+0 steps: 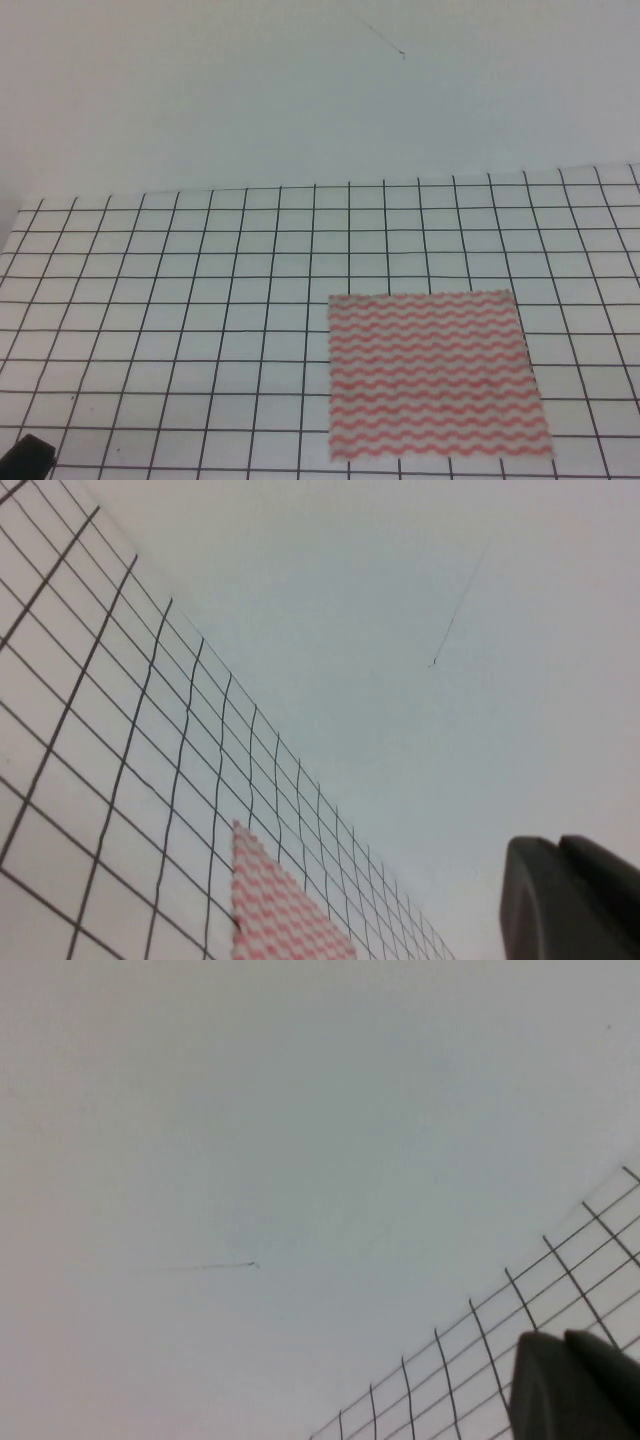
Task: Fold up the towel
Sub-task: 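Fold the patterned cloth into a small square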
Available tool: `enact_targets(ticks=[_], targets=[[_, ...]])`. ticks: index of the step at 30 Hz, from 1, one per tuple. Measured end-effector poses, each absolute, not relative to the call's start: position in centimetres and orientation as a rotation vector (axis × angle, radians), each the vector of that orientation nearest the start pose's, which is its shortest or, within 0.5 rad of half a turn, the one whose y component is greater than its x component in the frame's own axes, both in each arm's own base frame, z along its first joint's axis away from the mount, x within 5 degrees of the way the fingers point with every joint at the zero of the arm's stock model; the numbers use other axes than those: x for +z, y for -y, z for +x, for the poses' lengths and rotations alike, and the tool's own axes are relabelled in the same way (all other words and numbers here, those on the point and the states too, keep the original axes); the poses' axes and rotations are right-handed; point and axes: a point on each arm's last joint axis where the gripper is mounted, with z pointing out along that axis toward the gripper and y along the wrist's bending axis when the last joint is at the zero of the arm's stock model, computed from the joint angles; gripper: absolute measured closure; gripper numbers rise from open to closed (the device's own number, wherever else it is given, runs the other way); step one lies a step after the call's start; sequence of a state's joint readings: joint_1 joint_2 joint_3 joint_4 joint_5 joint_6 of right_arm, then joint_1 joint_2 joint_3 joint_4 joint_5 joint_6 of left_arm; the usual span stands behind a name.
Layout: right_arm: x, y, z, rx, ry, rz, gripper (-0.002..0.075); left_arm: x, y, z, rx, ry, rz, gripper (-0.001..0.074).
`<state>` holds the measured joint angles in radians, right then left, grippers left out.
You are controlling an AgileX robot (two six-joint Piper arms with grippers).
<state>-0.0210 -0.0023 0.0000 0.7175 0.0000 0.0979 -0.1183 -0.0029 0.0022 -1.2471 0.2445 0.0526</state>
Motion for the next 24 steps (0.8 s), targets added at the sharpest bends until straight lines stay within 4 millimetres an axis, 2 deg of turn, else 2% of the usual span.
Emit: enact_targets(ticks=[5,8,11,13,16,19,24], targets=[[21.1,-0.9,5.5,0.678,-1.524,0.555,0.0727,20.6,2.5,5.2,-1.123,-1.542,-0.644,0.0738],[23.8,-1.3,4.8,0.562,-1.537,0.342,0.0727,21.1,3.0,4.9,-0.998,-1.595,-0.409,0.0738],[26.4,-1.7,4.0,0.44,-1.502,0.153,0.0727,24.1,3.4,4.1,-0.855,-1.54,-0.137,0.0738],[27.9,-2.0,3.6,0.391,-1.508,0.058,0.0727,25.4,3.6,3.6,-0.817,-1.509,-0.046,0.0738],[28.8,-2.5,4.6,0.322,-1.64,-0.095,0.0727,26.5,3.8,3.6,-0.806,-1.522,0.001,0.0738],[28.7,-3.3,5.6,0.363,-1.825,-0.221,0.0727,27.3,4.2,4.3,-0.784,-1.592,0.052,0.0738],[28.8,-4.0,7.6,0.39,-1.953,-0.38,0.0727,28.2,4.9,6.5,-0.704,-1.752,0.203,0.0738]])
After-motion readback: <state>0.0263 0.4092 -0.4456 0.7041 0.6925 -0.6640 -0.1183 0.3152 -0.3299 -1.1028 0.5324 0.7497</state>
